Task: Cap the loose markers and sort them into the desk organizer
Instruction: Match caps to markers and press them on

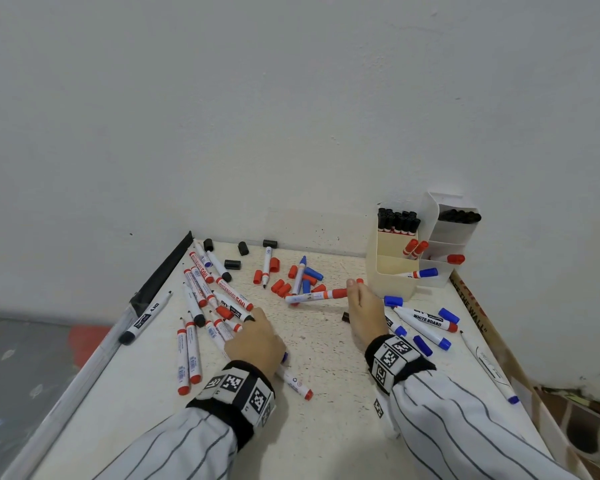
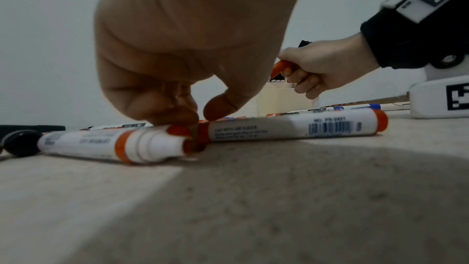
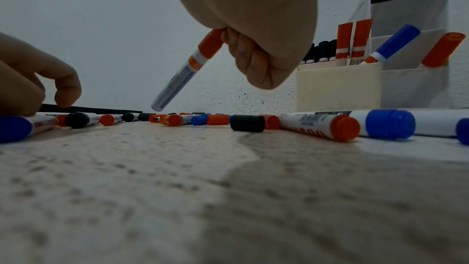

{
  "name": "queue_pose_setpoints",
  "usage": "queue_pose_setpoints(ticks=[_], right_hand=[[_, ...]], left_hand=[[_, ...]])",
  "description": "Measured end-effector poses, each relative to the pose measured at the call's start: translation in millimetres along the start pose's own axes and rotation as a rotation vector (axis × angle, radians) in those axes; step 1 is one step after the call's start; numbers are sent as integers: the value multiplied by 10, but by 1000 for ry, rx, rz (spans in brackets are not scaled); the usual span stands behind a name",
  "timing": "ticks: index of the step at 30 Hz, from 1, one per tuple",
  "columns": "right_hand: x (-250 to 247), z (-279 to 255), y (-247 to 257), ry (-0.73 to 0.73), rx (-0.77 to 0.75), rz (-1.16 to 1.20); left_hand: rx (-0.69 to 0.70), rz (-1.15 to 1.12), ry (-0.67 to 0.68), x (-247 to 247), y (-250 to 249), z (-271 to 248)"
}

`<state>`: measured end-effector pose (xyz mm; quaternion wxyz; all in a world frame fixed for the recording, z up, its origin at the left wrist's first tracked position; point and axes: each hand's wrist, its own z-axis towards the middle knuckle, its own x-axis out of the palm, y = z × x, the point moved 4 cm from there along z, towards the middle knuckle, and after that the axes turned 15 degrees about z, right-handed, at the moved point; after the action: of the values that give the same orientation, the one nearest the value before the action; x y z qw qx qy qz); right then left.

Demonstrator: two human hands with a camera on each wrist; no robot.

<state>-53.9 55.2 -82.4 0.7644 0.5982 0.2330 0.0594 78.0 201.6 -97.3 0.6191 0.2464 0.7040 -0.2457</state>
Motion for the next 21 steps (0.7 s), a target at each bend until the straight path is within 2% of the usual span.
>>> queue_pose_setpoints(ticks=[5, 10, 13, 16, 19, 21], right_hand=[[-5, 48, -68, -21, 2, -15], [-23, 54, -77, -34, -1, -16], [-28, 64, -90, -51, -4, -15], [-28, 80, -114, -69, -1, -4], [-36, 86, -126, -78, 6, -16], [-43, 86, -116, -89, 16, -26]], left_hand=[[54, 14, 48, 5, -107, -70], [94, -184, -43, -15, -97, -71], [52, -92, 27, -13, -28, -48], [70, -6, 99, 27, -18, -37], [78, -84, 97, 30, -45, -23], [63, -217, 43, 9, -54, -21]])
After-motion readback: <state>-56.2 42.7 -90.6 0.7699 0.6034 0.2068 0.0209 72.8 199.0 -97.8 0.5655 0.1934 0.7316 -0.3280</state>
